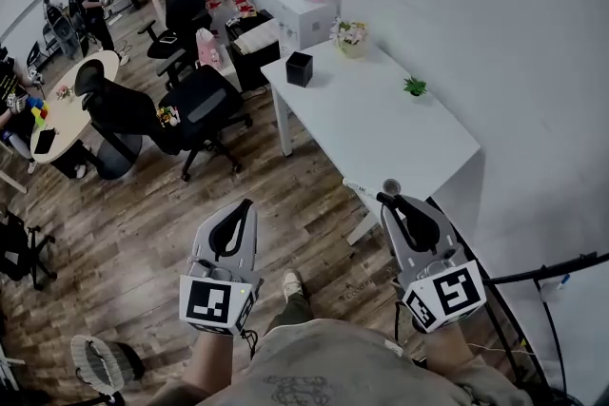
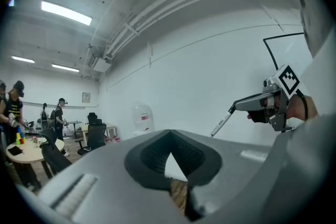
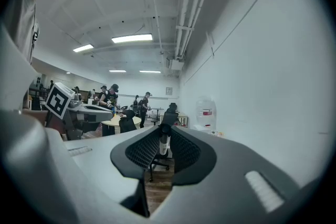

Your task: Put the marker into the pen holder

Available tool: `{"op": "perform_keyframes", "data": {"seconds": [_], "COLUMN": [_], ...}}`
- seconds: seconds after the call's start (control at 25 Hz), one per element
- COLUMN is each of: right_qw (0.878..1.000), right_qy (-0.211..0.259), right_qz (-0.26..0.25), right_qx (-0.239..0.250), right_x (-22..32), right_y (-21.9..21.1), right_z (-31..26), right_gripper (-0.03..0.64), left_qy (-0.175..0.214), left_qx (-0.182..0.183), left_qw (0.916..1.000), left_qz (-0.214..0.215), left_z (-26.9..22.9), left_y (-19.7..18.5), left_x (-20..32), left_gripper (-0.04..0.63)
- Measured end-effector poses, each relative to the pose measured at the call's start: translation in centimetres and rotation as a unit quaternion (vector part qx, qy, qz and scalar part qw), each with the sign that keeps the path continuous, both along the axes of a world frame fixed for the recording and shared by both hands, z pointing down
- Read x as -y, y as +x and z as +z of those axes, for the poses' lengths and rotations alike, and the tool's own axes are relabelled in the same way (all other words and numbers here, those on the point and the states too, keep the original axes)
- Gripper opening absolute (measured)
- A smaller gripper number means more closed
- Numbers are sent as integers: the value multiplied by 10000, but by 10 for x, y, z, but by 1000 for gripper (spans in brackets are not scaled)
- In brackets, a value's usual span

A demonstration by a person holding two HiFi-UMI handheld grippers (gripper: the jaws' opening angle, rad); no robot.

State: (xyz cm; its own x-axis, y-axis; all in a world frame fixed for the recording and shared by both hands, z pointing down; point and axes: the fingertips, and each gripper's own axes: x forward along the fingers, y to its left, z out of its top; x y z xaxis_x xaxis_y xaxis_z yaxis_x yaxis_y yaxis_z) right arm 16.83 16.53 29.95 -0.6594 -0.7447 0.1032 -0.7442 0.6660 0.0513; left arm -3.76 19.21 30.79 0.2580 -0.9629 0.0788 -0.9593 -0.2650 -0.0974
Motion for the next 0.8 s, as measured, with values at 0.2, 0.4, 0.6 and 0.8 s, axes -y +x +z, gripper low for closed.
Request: {"op": "perform_keyframes", "data": {"seconds": [0.2, 0.4, 0.6, 0.8], "right_qw": [9999, 9996, 9994, 9989], "right_qy": [64, 150, 100, 96], "right_qz": [34, 171, 266, 346], "right_qx": [-76, -185, -214, -287], "right_x": [61, 107, 139, 167], "right_y": [-56, -98, -120, -128], "right_z": [-7, -4, 1, 9], "right_gripper": [95, 95, 95, 95], "left_qy": [-53, -17, -95, -94], "left_qx": [26, 136, 158, 97], "left_qw": [9999, 9995, 9990, 9989], "left_qz": [114, 285, 411, 455], "left_z": [-5, -4, 3, 13], "left_y": [-49, -88, -108, -120], "left_x": [59, 107, 140, 165], "left_gripper": [0, 0, 0, 0]}}
